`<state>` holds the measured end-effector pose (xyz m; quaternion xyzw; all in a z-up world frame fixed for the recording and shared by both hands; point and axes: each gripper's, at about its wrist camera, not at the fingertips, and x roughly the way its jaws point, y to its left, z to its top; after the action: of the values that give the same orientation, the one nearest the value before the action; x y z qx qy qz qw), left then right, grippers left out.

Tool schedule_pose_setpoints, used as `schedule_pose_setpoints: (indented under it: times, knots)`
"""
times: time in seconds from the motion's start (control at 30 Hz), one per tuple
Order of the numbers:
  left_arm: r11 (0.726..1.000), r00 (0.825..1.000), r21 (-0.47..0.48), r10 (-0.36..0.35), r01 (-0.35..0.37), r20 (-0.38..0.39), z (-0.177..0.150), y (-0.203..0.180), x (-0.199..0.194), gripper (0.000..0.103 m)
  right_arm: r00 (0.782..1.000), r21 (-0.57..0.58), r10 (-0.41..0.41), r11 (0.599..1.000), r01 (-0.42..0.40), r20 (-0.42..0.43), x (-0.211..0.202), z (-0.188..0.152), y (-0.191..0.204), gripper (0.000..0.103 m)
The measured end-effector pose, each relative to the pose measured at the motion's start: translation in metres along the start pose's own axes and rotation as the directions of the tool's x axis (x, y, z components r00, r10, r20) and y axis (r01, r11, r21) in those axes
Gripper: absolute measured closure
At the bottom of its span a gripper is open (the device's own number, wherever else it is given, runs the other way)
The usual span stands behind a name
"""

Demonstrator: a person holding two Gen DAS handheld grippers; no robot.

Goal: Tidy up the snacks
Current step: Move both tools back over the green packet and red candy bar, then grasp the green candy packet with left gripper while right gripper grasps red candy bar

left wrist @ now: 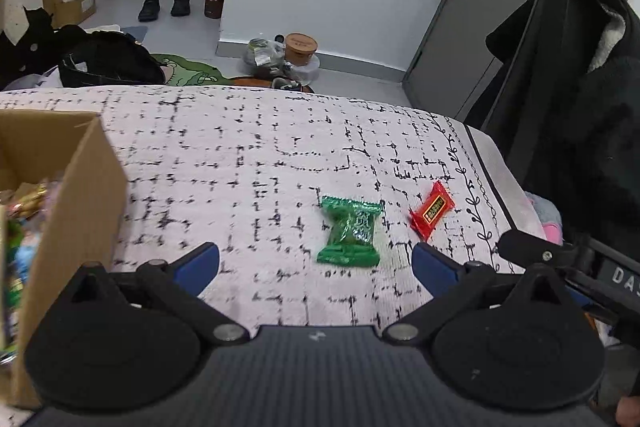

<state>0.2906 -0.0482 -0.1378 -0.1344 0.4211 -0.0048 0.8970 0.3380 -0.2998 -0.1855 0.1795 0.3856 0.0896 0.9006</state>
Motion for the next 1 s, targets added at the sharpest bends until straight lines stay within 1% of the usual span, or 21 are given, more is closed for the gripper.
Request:
schedule_pose_setpoints:
  times: [0.1, 0.23, 0.4, 0.5, 0.53, 0.57, 0.6, 0.63, 0.67, 0.7, 0.93, 1.0]
  knots:
    - [1.000, 1.000, 0.004, -0.018, 0.018, -0.025, 0.003, -0.004, 0.018, 0.003, 1.000, 0.014, -0.004, 1.000, 0.004, -0.006, 0.006, 0.001, -0.006, 0.016]
    - [1.000, 1.000, 0.019, -0.021, 0.022, -0.020, 0.006, -0.013, 0.034, 0.003, 1.000, 0.048, -0.010, 0.999, 0.011, -0.021, 0.015, 0.002, -0.012, 0.017]
    - [1.000, 0.999, -0.007, -0.018, 0.018, -0.040, 0.008, -0.020, 0.056, 0.012, 1.000, 0.079, -0.010, 0.997, 0.012, -0.020, 0.023, 0.004, -0.016, 0.017]
    - [1.000, 0.998, -0.007, 0.001, -0.002, -0.058, 0.007, -0.022, 0.069, 0.020, 1.000, 0.098, -0.004, 0.995, 0.007, -0.025, 0.030, 0.005, -0.017, 0.018]
    - [1.000, 0.998, -0.012, 0.004, -0.004, -0.064, 0.006, -0.022, 0.074, 0.024, 1.000, 0.101, -0.003, 0.995, 0.006, -0.028, 0.032, 0.005, -0.017, 0.018]
    - [1.000, 0.997, -0.020, 0.007, -0.008, -0.074, 0.006, -0.020, 0.077, 0.032, 1.000, 0.105, -0.001, 0.994, 0.004, -0.031, 0.034, 0.005, -0.016, 0.019]
    - [1.000, 0.996, -0.028, 0.009, -0.011, -0.085, 0.005, -0.019, 0.080, 0.037, 0.999, 0.106, 0.001, 0.994, 0.003, -0.033, 0.036, 0.005, -0.015, 0.020]
    - [0.999, 0.995, -0.034, 0.014, -0.018, -0.095, 0.004, -0.017, 0.084, 0.046, 0.999, 0.105, 0.002, 0.994, 0.001, -0.034, 0.039, 0.005, -0.013, 0.020]
    - [0.999, 0.995, -0.032, 0.021, -0.024, -0.093, 0.003, -0.016, 0.085, 0.054, 0.999, 0.102, 0.003, 0.995, 0.000, -0.033, 0.041, 0.005, -0.012, 0.020]
    - [0.999, 0.996, -0.025, 0.026, -0.029, -0.084, 0.003, -0.015, 0.086, 0.059, 0.999, 0.099, 0.005, 0.995, -0.002, -0.034, 0.044, 0.005, -0.010, 0.021]
    - [0.998, 0.997, -0.007, 0.055, -0.055, -0.061, 0.013, -0.008, 0.081, 0.061, 0.998, 0.107, 0.024, 0.994, -0.018, -0.053, 0.063, 0.004, 0.000, 0.022]
    - [0.998, 0.996, -0.016, 0.065, -0.066, -0.061, 0.018, -0.002, 0.080, 0.061, 0.997, 0.113, 0.030, 0.993, -0.022, -0.065, 0.069, 0.005, 0.002, 0.024]
